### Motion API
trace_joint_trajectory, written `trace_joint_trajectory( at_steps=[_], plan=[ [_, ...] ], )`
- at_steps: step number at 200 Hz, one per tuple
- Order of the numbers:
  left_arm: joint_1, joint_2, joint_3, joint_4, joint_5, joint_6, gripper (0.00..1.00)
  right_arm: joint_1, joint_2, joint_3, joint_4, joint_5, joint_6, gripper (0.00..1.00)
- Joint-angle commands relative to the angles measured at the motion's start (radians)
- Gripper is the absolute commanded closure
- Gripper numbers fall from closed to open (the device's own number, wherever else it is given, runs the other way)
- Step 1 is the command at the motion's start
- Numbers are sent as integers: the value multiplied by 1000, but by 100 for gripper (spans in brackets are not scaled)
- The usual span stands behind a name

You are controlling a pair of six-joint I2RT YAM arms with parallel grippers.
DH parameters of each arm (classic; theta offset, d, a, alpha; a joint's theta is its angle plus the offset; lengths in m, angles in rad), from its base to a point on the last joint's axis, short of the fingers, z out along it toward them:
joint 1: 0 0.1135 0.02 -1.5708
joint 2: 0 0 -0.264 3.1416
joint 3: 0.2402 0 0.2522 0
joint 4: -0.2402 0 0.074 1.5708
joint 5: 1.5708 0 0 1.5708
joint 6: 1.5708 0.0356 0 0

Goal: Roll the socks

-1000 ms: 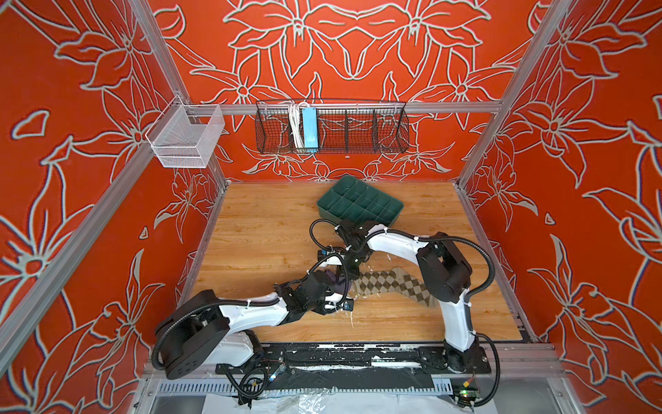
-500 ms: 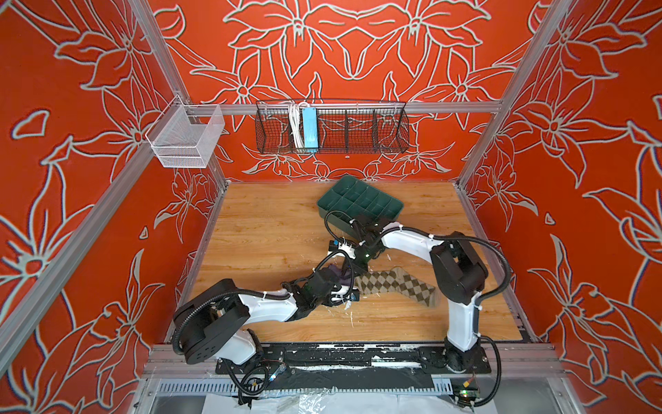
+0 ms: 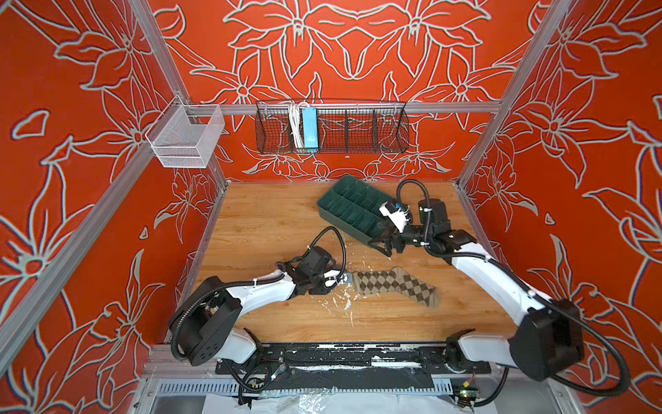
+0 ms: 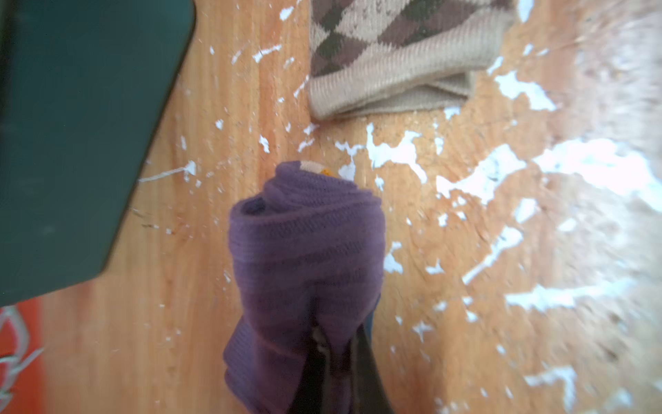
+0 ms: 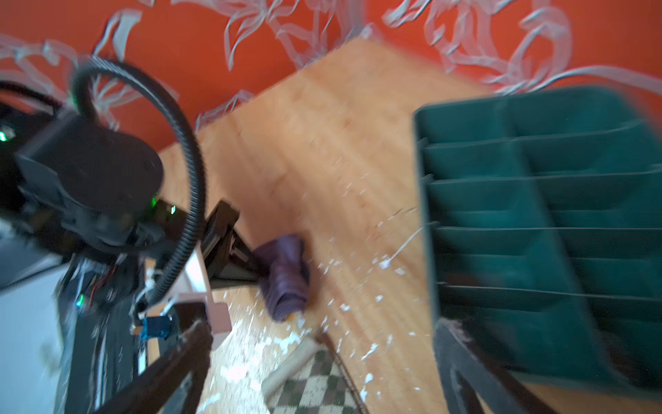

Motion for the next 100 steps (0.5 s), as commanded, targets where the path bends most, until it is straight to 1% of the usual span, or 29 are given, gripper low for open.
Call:
trace_joint_trajectory(
  at_steps=[1, 9, 16, 29, 37, 45, 53, 62, 70, 78, 89, 100],
  plan=[
    [35, 40, 45, -292, 188, -25, 100, 1, -95, -33, 101, 195, 310, 2],
    [47, 56, 70, -320, 216, -22, 100, 1, -126, -50, 114, 208, 323, 2],
    [54, 77, 94, -343, 233, -27, 100, 1, -155, -71, 131, 179, 296, 3],
    [70, 119, 143, -386, 268, -34, 100, 4, -207, -126, 179, 96, 230, 13],
    [76, 147, 171, -404, 280, -43, 100, 11, -244, -151, 176, 84, 194, 17],
    [82, 175, 198, -423, 293, -49, 100, 34, -277, -164, 130, 96, 130, 20],
    [88, 201, 223, -440, 306, -54, 100, 73, -310, -169, 58, 134, 34, 22],
    [92, 231, 249, -467, 324, -52, 100, 147, -345, -177, -30, 192, -96, 23],
    [95, 254, 272, -481, 334, -57, 100, 231, -369, -196, -93, 257, -241, 24],
    [99, 272, 289, -496, 344, -56, 100, 309, -390, -220, -133, 329, -360, 26],
    [100, 293, 310, -510, 344, -63, 100, 403, -408, -260, -155, 414, -467, 26],
    [109, 309, 324, -528, 358, -58, 100, 483, -409, -301, -141, 507, -534, 27]
  ],
)
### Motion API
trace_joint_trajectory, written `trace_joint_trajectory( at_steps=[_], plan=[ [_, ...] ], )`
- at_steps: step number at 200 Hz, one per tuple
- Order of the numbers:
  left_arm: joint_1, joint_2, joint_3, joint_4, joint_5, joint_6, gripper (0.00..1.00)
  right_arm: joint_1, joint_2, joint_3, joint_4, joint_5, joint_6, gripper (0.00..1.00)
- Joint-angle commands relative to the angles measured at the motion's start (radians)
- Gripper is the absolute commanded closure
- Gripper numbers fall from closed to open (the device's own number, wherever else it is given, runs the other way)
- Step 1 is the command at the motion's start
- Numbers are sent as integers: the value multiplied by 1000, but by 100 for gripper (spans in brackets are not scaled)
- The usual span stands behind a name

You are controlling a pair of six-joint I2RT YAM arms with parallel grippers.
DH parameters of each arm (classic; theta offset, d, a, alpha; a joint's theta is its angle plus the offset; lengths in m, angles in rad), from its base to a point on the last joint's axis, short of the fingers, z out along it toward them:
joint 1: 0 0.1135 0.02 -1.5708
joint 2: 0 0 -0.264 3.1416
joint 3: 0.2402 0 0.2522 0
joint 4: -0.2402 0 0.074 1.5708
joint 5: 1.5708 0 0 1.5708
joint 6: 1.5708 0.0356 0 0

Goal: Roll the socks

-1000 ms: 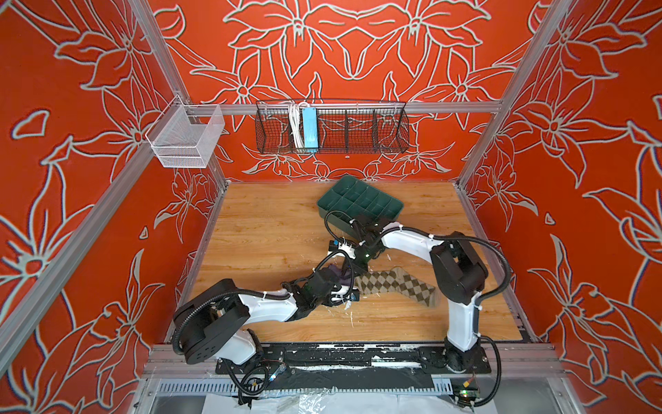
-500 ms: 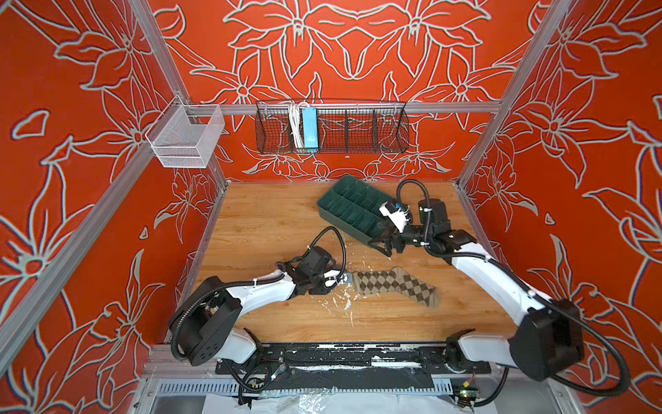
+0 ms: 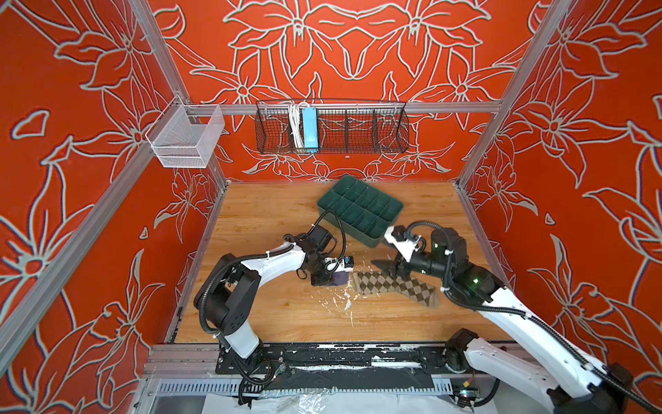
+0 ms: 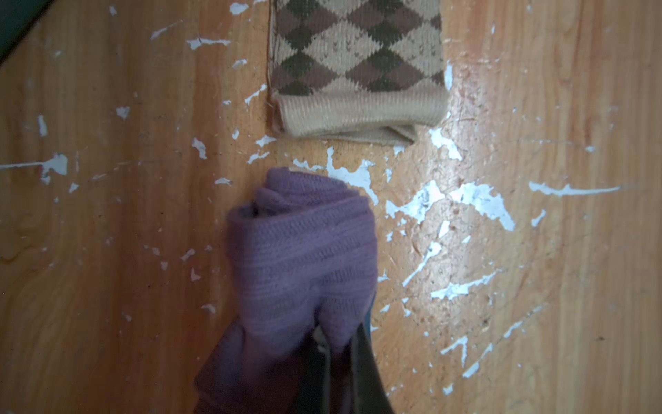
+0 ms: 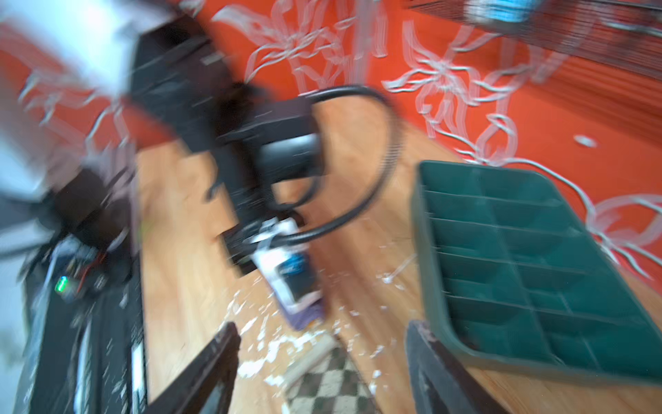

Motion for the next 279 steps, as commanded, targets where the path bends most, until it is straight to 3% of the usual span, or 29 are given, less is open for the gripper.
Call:
trace_joint_trajectory(
  at_steps=[1, 27, 60, 96, 143, 193, 235, 279],
  plan=[
    [8, 70, 3, -147, 69, -4, 100, 144, -15, -75, -97, 232, -320, 27],
    [19, 88, 28, -173, 90, -10, 100, 315, 56, -179, 77, 431, -506, 28],
    [44, 140, 88, -260, 154, -8, 100, 418, 284, -195, 304, 525, -657, 35],
    [67, 220, 187, -357, 197, -12, 100, 423, 529, -170, 572, 593, -699, 35],
    [77, 235, 201, -368, 212, -7, 100, 365, 749, -103, 720, 629, -654, 36],
    [80, 226, 202, -366, 220, -4, 100, 334, 865, -19, 605, 584, -669, 50],
    [80, 201, 197, -365, 233, 3, 100, 330, 946, 57, 465, 635, -627, 57],
    [78, 127, 179, -346, 250, -3, 100, 325, 990, 131, 276, 649, -594, 78]
  ],
)
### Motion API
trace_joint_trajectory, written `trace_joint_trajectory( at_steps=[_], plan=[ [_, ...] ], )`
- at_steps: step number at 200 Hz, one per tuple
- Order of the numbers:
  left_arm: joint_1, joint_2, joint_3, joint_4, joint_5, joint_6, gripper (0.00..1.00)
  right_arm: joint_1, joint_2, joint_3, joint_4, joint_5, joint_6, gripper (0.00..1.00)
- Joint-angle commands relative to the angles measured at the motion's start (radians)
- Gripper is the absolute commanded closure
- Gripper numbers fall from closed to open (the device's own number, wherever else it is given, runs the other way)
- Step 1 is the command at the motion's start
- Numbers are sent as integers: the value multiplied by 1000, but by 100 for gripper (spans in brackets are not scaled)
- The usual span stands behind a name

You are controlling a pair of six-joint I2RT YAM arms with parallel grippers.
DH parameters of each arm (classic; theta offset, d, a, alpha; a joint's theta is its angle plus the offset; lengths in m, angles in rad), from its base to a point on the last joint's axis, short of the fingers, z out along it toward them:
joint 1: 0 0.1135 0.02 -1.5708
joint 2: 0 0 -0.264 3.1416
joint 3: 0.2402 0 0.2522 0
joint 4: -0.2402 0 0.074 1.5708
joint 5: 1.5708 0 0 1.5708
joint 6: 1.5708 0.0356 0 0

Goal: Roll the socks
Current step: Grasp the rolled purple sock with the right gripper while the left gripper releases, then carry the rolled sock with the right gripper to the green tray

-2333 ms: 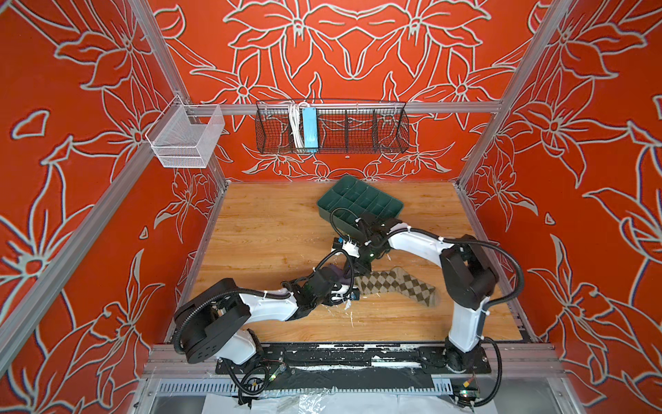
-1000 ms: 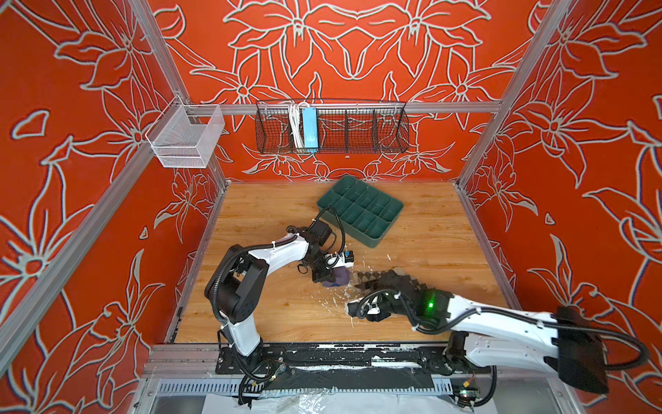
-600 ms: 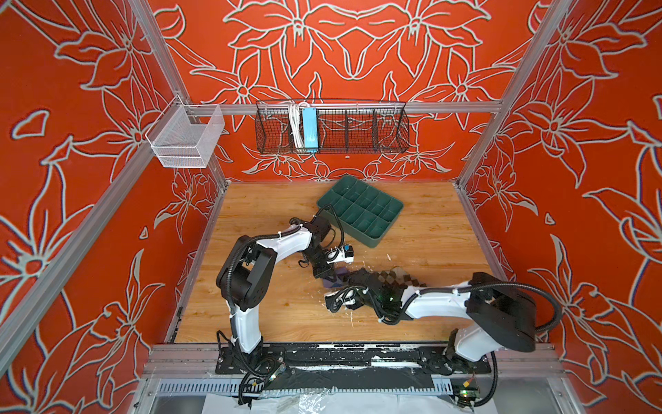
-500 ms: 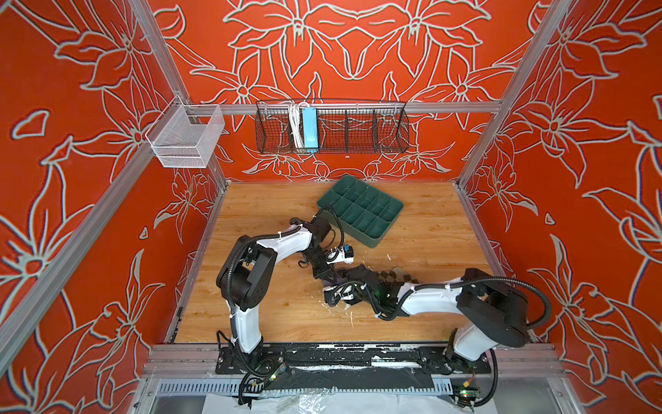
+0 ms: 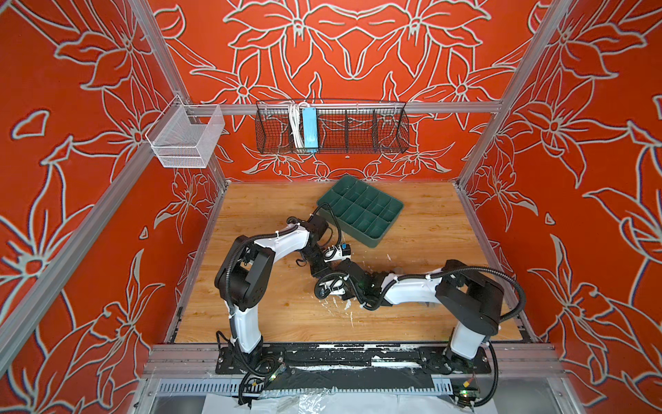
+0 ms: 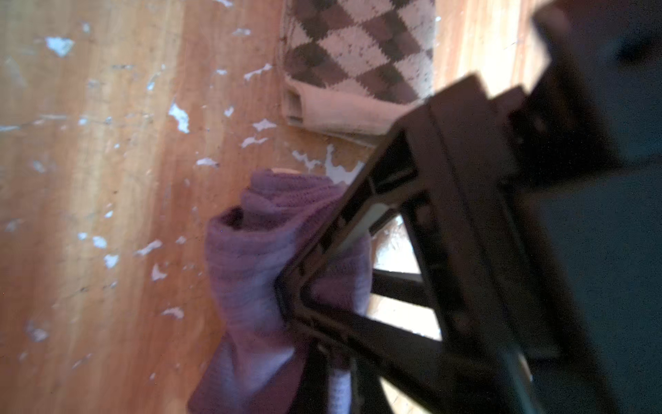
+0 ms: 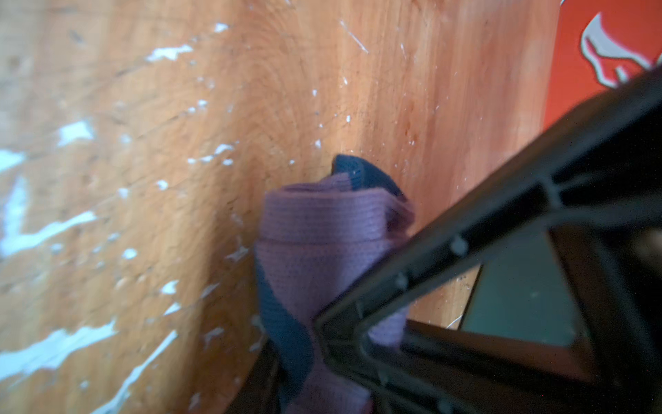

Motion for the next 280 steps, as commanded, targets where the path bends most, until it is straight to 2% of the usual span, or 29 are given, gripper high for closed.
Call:
trace_joint_trajectory(
  at_steps=[1, 15, 23, 41, 66, 90, 104, 118, 158, 173, 188, 210, 233, 247, 280],
  plan=[
    [-24, -56, -37, -65, 75, 10, 100, -20, 56, 29, -151, 33, 28, 79],
    [-24, -109, -61, -23, 66, -9, 100, -20, 42, 40, -210, 11, 43, 86],
    [-24, -145, -84, 10, 47, -21, 91, -19, 32, 47, -254, -2, 51, 91],
    [-25, -235, -143, 74, -9, -26, 79, -20, 9, 60, -346, -18, 76, 100],
    [-25, -361, -242, 166, -81, -21, 60, -20, -21, 65, -452, -22, 123, 100],
    [-25, -464, -333, 254, -144, -24, 49, -20, -58, 52, -496, -11, 164, 100],
    [-24, -517, -381, 311, -191, -35, 48, -20, -83, 52, -527, -3, 196, 100],
    [-24, -567, -427, 389, -288, -76, 47, -21, -119, 54, -544, -15, 223, 100],
    [-24, -726, -531, 603, -642, -362, 47, -70, -262, 76, -517, -162, 296, 100],
    [-24, -790, -561, 643, -754, -460, 43, -116, -313, 108, -498, -225, 338, 100],
    [-24, -843, -573, 639, -785, -534, 40, -168, -349, 145, -482, -268, 368, 100],
    [-24, -908, -567, 602, -769, -598, 38, -262, -355, 240, -518, -259, 350, 100],
    [-24, -941, -555, 573, -754, -600, 38, -351, -294, 382, -599, -184, 290, 100],
    [-24, -952, -555, 574, -747, -583, 37, -393, -248, 470, -657, -191, 256, 100],
    [-24, -953, -547, 565, -748, -564, 34, -467, -161, 584, -671, -195, 222, 100]
  ],
)
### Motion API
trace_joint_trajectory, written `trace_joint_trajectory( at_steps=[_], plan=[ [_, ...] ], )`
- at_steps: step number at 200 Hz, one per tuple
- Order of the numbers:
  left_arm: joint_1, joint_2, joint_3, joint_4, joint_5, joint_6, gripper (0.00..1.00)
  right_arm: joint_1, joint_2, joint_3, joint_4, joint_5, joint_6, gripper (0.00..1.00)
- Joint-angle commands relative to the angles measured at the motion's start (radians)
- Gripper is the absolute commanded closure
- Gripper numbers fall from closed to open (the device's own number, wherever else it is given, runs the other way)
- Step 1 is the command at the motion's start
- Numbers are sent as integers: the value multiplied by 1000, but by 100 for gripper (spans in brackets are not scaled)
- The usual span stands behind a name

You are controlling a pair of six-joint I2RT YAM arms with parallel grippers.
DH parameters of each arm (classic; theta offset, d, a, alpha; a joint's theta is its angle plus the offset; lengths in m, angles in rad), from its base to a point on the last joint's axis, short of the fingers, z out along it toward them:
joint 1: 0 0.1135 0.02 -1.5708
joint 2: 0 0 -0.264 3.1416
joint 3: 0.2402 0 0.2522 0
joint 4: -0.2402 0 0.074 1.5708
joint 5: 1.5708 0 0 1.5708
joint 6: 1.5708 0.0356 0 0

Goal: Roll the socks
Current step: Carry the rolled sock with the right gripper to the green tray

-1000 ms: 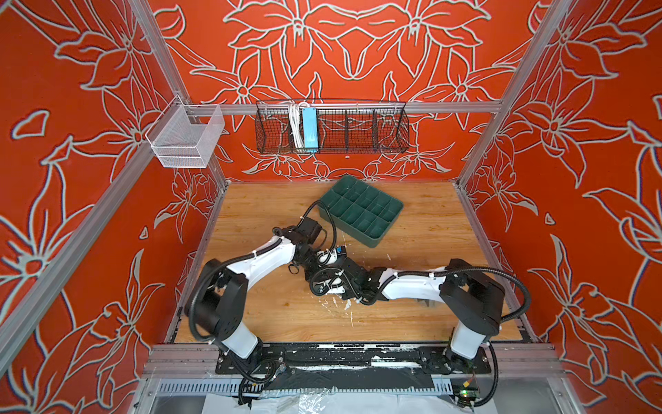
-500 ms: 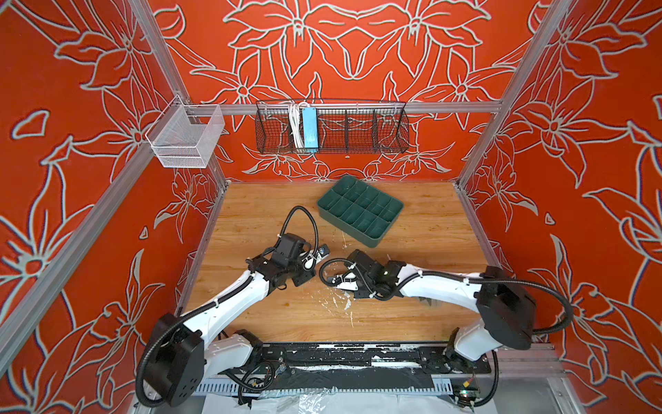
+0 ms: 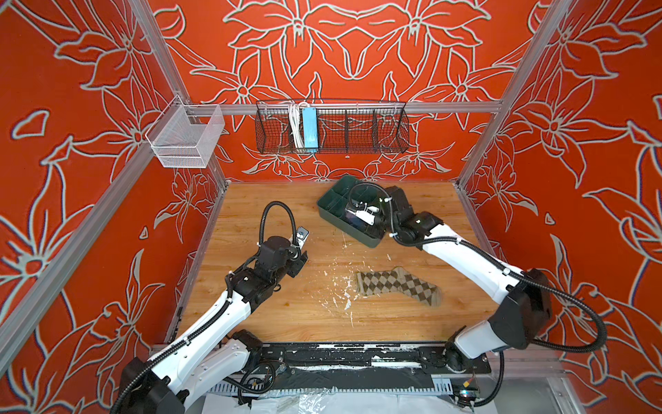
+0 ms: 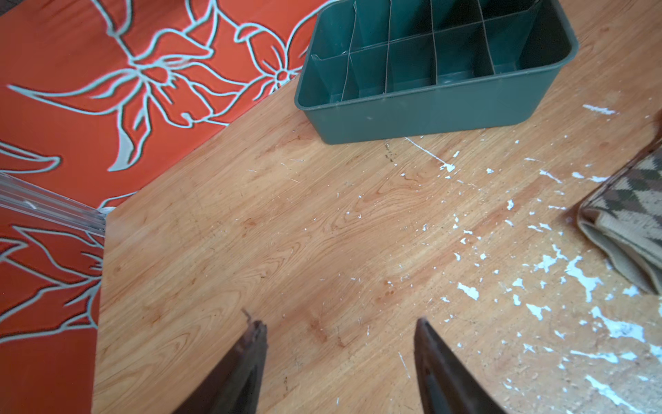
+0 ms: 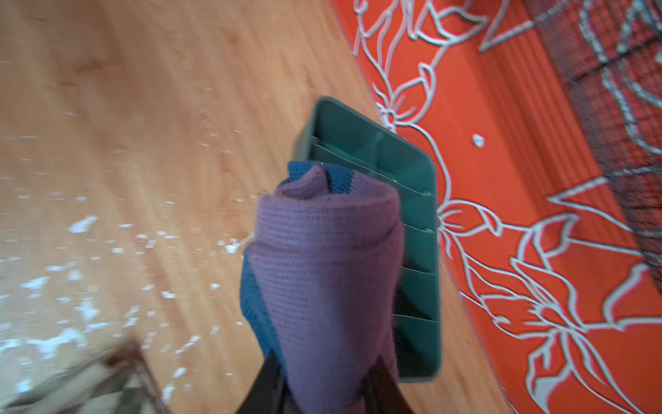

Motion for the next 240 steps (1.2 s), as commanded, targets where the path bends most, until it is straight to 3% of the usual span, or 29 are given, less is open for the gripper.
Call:
trace_joint_trajectory(
  at_steps=[1, 84, 123, 149, 173, 207, 240],
  plan=[
    [-3, -6, 17, -16, -3, -4, 35, -36, 70, 74, -79, 1, -50, 100],
    [-3, 48, 8, 4, 82, 10, 35, -99, 352, 293, -196, 158, -436, 100],
    [-3, 58, 5, 10, 107, 4, 35, -113, 378, 236, -12, 236, -663, 100],
    [-3, 55, 3, 10, 112, 3, 34, -111, 405, 180, 129, 225, -844, 100],
    [-3, 50, 1, 7, 116, 1, 34, -97, 436, 180, 69, 183, -950, 100],
    [-3, 33, 4, 4, 120, 1, 34, -73, 449, 142, -1, 165, -992, 100],
    [-3, 2, 5, -9, 126, -7, 34, -13, 446, 125, -97, 134, -927, 100]
  ],
)
